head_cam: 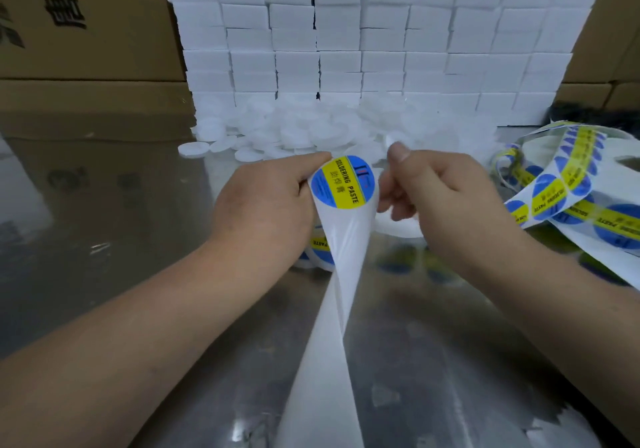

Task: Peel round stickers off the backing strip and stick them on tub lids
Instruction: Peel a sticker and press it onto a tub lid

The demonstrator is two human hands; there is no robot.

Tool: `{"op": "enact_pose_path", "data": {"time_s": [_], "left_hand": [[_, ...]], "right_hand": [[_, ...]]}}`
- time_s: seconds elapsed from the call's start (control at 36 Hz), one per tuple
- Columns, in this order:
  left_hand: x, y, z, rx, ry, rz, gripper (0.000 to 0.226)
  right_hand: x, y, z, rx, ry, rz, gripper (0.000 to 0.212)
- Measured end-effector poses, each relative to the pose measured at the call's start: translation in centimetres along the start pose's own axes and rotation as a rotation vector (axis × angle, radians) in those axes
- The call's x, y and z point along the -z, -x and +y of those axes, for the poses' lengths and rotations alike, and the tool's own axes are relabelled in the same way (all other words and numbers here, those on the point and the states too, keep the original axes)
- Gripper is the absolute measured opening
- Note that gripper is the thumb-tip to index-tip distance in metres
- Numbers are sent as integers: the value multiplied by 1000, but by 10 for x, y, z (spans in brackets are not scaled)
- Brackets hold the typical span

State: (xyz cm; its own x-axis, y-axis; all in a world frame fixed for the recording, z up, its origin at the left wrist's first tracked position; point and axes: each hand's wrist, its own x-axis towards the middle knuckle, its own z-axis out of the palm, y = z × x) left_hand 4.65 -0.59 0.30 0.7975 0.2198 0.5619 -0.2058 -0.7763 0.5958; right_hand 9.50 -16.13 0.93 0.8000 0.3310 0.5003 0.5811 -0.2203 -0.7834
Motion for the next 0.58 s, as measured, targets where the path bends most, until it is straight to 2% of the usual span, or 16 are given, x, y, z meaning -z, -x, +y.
{"op": "enact_pose_path", "data": {"time_s": [0.06,0.11,0.17,0.22,0.28,0.39,0.47,0.53,0.58], "left_hand": [[0,0,0,-4,12,16,14],[0,0,-1,-9,33,17,13],[-1,-1,-2,15,59,16,14],[-2,-3,-3,69,74,18,23],[-3,-7,-4,104,6,-9,41],[-1,-21,-5,196,-59,-96,70],[5,-43,-12,310,15,-5,58],[7,-59,-16,281,14,2,42],[4,-77,-24,199,-118,-50,36]], "right_hand": [[-2,-1,-1,-46,-67,-113,30],[-4,-2,-2,-111,-254,-252,18],[-4,-1,-3,-200,-495,-389,16],[-5,-1,-2,-227,-585,-439,21],[-6,-2,0,-231,-586,-380,18],[-5,-7,6,-254,-447,-80,21],[-3,-12,13,-297,-355,22,21],[-2,-12,15,-315,-354,45,21],[-4,-12,16,-324,-366,63,22]]}}
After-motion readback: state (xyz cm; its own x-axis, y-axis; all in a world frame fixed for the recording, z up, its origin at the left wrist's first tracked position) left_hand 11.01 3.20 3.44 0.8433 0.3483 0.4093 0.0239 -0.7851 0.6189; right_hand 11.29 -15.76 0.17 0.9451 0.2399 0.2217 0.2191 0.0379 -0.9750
